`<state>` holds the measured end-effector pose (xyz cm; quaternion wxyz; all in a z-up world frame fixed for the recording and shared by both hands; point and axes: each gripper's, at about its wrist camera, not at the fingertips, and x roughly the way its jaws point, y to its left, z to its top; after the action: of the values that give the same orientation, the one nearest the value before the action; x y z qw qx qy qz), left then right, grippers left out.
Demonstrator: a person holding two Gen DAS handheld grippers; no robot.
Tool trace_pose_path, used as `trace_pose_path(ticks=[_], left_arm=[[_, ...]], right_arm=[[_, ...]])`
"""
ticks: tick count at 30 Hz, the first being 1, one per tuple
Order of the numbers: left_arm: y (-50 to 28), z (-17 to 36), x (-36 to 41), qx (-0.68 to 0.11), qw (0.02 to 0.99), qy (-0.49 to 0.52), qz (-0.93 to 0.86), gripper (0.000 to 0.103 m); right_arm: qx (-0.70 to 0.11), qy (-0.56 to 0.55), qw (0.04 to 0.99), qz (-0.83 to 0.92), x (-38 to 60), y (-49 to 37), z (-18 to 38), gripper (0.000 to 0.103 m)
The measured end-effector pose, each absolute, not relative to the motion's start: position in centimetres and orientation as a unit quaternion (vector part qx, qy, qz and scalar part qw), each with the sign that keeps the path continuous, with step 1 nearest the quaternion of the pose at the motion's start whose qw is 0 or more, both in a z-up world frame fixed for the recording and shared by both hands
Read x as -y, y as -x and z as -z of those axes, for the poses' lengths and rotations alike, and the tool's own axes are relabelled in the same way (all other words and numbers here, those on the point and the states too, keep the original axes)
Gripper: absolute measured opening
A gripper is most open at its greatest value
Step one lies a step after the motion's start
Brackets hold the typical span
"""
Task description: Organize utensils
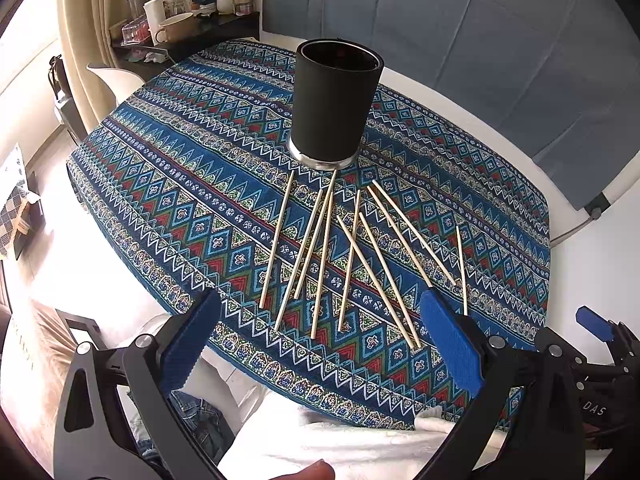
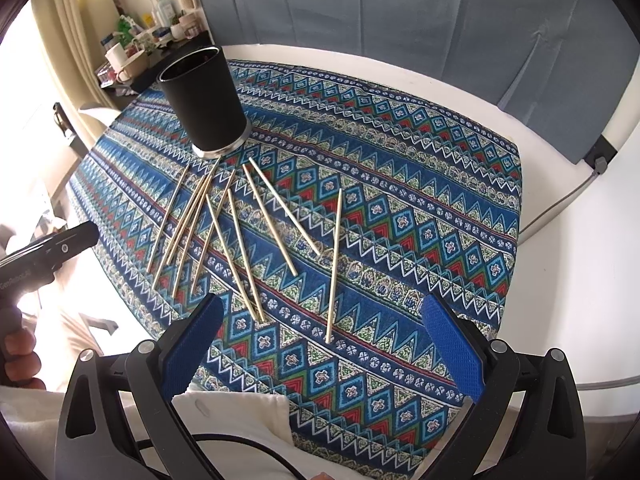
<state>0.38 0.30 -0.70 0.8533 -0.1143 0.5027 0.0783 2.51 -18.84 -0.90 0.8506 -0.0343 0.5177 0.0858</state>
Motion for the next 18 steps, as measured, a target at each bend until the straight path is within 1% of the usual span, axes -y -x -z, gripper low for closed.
trace_pose_path(ticks=[18], left_arm=[[-0.66, 0.91, -0.21, -0.509, 0.850, 0.111, -0.075, 0.097]], right_arm=[[-0.525, 0.033, 0.847, -0.081, 18.75, -2.64, 1.21, 0.095]])
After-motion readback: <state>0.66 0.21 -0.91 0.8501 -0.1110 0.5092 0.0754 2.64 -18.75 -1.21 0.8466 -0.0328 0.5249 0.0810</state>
